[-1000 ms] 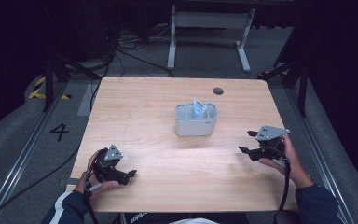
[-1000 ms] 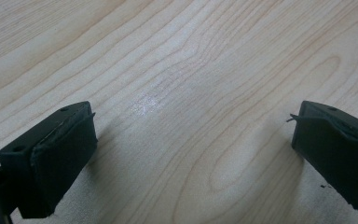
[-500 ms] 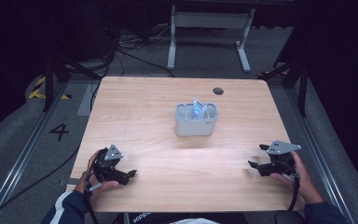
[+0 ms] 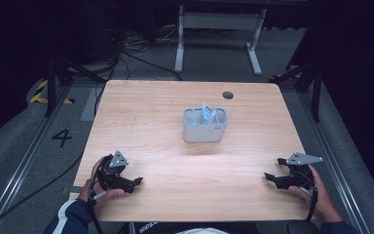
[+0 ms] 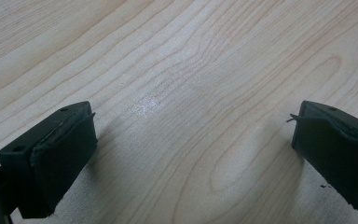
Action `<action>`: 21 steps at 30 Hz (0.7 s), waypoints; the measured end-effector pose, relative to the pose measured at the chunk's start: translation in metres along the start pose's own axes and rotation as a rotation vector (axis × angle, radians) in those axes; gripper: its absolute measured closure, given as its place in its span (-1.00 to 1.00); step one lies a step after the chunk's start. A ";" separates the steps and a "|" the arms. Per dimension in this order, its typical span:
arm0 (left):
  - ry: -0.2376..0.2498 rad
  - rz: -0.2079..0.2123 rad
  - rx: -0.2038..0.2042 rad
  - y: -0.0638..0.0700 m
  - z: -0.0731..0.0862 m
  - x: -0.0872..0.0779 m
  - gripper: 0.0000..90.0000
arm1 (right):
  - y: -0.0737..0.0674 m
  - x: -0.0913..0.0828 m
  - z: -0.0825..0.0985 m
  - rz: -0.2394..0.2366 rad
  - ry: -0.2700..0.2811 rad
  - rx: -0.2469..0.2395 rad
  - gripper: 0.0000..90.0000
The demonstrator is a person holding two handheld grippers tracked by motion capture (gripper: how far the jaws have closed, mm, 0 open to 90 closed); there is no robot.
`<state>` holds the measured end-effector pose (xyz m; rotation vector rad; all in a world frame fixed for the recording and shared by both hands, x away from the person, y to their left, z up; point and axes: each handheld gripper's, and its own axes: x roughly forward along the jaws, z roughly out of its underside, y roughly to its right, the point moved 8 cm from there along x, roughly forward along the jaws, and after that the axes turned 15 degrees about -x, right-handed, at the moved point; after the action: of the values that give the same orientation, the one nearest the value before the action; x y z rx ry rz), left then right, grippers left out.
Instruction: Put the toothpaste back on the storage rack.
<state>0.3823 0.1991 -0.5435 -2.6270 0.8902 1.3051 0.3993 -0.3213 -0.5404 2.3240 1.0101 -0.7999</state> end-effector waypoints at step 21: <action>0.004 -0.012 -0.014 0.000 -0.001 0.001 -1.00 | 0.000 0.001 0.000 0.011 -0.006 0.021 -0.67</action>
<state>0.3833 0.1979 -0.5435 -2.6420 0.8679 1.3093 0.4003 -0.3207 -0.5408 2.3407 0.9905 -0.8169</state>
